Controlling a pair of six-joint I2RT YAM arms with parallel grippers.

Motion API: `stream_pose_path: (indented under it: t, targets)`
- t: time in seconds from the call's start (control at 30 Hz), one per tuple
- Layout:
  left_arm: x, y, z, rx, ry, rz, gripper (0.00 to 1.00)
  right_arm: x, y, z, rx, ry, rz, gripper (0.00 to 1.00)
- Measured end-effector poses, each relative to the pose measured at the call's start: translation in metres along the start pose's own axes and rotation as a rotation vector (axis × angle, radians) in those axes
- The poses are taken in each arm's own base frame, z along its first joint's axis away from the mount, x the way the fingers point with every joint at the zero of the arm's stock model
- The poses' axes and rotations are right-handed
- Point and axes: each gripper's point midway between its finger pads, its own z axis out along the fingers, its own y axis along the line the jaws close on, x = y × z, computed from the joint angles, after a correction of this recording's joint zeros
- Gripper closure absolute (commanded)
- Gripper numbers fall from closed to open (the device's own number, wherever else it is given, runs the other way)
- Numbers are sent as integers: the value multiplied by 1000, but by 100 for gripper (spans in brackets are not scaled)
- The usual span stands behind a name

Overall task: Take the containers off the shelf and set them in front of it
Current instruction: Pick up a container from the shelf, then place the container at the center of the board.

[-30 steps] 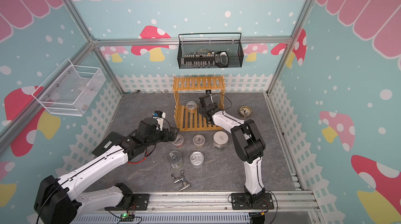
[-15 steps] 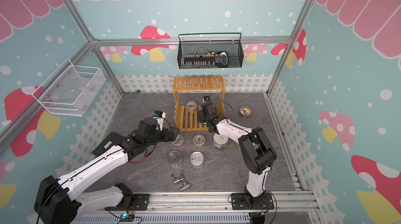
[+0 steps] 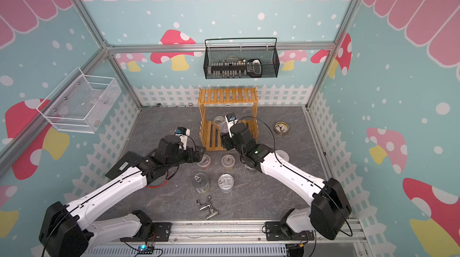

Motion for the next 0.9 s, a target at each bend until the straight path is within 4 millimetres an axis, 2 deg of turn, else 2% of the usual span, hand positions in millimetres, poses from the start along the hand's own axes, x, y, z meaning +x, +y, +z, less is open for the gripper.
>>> stream_pose_path:
  t: [0.17,0.3,0.4,0.47,0.67,0.9]
  targets:
    - [-5,5,0,-5,-11,0,1,6,22,-44,-49,33,-38,43]
    - [-7,8,1,-6,-15,-3,1,27,36,-74,-67,106,-52,42]
    - [-6,10,3,-9,-10,-1,1,48,47,-92,-80,174,-58,41]
    - [-7,12,3,-11,-10,-1,1,60,48,-100,-76,210,-45,42]
    - [-8,14,3,-10,-10,0,1,102,22,-126,1,298,58,42]
    - [-8,14,3,-7,-9,2,1,168,-10,-136,136,420,133,41]
